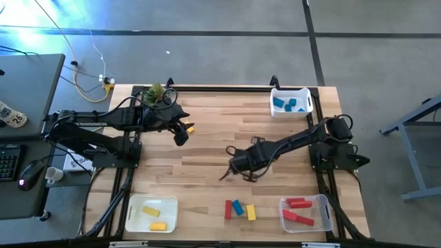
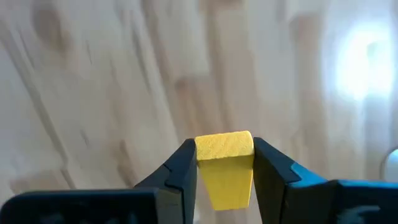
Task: Sort & place blocks by color
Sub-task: Put the yellow block into the bottom white bin
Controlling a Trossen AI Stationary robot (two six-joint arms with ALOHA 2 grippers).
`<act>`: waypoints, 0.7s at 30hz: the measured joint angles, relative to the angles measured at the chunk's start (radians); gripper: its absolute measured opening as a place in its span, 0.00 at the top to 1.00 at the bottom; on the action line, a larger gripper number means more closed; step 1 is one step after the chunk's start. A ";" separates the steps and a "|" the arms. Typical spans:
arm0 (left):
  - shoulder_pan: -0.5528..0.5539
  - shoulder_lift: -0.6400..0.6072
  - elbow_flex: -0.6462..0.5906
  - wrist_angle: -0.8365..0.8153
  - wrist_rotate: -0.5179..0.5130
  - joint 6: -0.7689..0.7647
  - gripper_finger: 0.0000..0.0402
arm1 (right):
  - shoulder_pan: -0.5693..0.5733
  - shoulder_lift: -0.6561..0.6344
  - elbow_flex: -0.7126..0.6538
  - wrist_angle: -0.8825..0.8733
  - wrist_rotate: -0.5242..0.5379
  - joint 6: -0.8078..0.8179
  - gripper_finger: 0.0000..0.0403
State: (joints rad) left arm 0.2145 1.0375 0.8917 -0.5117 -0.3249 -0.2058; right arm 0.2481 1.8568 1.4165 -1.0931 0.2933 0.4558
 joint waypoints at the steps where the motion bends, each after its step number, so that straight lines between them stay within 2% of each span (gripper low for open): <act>1: 0.000 0.000 0.000 0.000 0.000 0.000 0.51 | -0.007 0.000 0.023 0.000 0.013 -0.004 0.77; 10: 0.000 0.000 0.000 0.000 0.031 -0.004 0.51 | -0.055 -0.001 0.168 0.041 0.114 -0.053 0.77; 21: 0.000 0.000 0.000 0.004 0.290 -0.083 0.51 | -0.096 -0.001 0.323 0.133 0.029 -0.199 0.77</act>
State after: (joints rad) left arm 0.2143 1.0378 0.8917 -0.5076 -0.0349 -0.2886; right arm 0.1517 1.8557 1.7393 -0.9597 0.3220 0.2569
